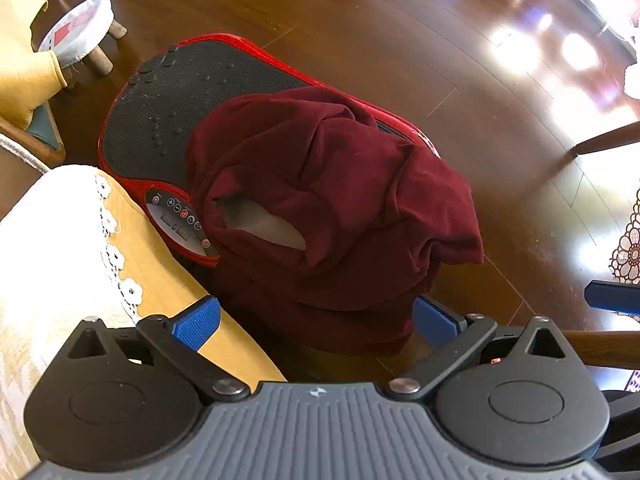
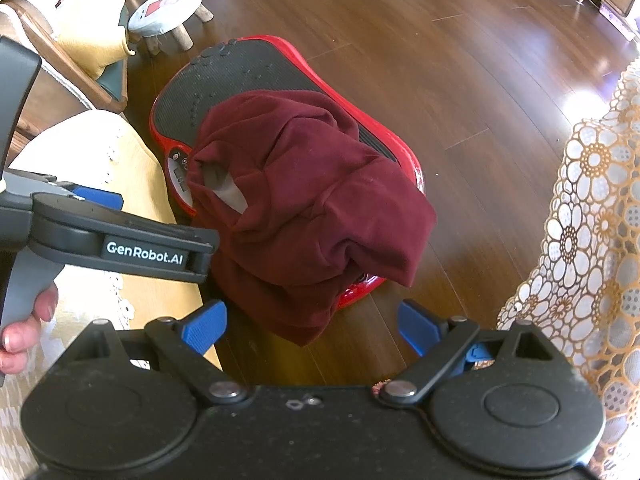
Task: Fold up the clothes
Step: 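Move both grippers toward the dark red sweatshirt on the red board, then close the left gripper on the sweatshirt while the right gripper grasps it too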
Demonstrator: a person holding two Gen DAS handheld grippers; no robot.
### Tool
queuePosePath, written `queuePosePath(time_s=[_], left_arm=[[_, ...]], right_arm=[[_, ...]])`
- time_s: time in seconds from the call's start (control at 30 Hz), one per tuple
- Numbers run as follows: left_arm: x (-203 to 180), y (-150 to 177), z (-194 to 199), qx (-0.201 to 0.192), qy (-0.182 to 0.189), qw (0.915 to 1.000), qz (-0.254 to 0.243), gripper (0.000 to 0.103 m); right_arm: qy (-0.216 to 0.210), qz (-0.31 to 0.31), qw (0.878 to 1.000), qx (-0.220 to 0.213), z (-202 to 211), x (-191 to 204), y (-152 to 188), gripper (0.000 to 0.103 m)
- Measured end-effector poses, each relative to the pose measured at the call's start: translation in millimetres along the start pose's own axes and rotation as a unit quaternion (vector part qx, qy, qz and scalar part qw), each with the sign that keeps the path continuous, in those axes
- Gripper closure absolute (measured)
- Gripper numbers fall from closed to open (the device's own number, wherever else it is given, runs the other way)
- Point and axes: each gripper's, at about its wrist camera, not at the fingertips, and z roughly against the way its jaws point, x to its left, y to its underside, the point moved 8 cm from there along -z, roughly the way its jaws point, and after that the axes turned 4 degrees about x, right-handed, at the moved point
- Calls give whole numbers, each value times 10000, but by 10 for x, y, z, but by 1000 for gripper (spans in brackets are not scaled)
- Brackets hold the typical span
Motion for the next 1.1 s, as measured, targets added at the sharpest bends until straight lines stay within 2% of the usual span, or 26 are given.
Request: queuePosePath(time_s=[0.47, 0.6, 0.73, 0.9, 1.1], left_arm=[[6, -67, -123, 55, 85, 9999, -5, 0], [82, -297, -180, -68, 98, 9999, -93, 0], [251, -621, -254, -263, -6, 9996, -27, 0], [379, -844, -638, 56, 133, 9997, 204, 0], [375, -939, -1141, 463, 383, 9974, 405, 0]], right_arm=[[-9, -43, 9998, 175, -46, -6, -11, 0], [309, 248, 9992, 110, -127, -56, -222, 0], [276, 223, 9993, 99, -291, -147, -550, 0], [539, 568, 9967, 189, -636, -202, -704, 0], [650, 400, 9966, 325, -1022, -302, -795, 0]])
